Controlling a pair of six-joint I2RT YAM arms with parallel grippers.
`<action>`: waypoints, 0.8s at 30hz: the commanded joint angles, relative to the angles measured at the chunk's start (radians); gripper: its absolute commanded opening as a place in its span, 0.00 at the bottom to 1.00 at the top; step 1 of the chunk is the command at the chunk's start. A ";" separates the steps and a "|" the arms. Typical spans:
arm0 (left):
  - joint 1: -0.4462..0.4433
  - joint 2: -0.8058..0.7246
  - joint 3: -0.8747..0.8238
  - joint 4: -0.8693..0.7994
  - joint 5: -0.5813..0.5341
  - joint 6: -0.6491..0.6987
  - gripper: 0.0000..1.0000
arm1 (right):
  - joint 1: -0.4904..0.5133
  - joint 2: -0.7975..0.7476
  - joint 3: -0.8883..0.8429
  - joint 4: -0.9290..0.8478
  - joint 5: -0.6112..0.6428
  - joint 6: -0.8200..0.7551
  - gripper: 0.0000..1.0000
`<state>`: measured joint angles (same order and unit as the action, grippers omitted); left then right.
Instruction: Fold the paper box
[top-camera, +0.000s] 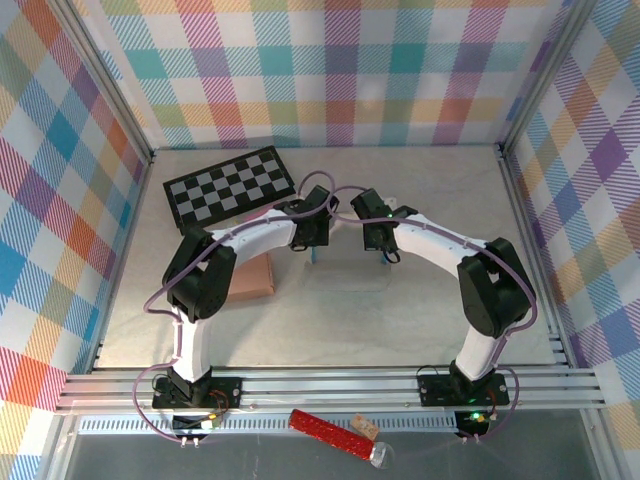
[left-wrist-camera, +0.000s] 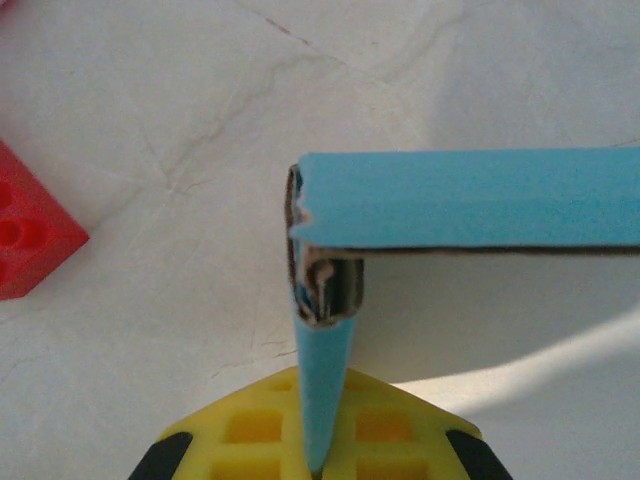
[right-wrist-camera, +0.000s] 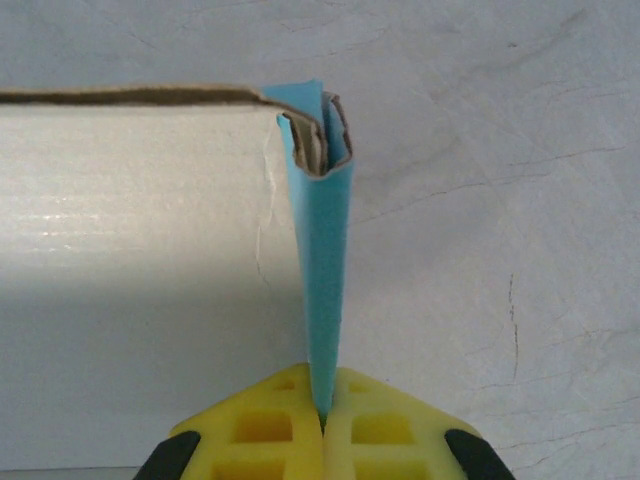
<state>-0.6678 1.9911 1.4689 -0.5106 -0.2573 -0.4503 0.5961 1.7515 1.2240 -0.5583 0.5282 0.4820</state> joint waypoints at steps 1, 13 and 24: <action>-0.021 0.044 0.027 -0.116 -0.133 -0.087 0.00 | 0.005 0.020 0.028 -0.048 -0.004 0.042 0.00; -0.050 0.127 0.097 -0.204 -0.250 -0.196 0.00 | 0.005 0.035 0.041 -0.049 -0.042 0.061 0.00; -0.057 0.091 0.065 -0.084 -0.132 -0.150 0.17 | 0.005 0.042 0.038 -0.060 -0.051 0.062 0.00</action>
<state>-0.7242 2.0949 1.5799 -0.6155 -0.4438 -0.6209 0.5888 1.7741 1.2461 -0.5777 0.4786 0.5186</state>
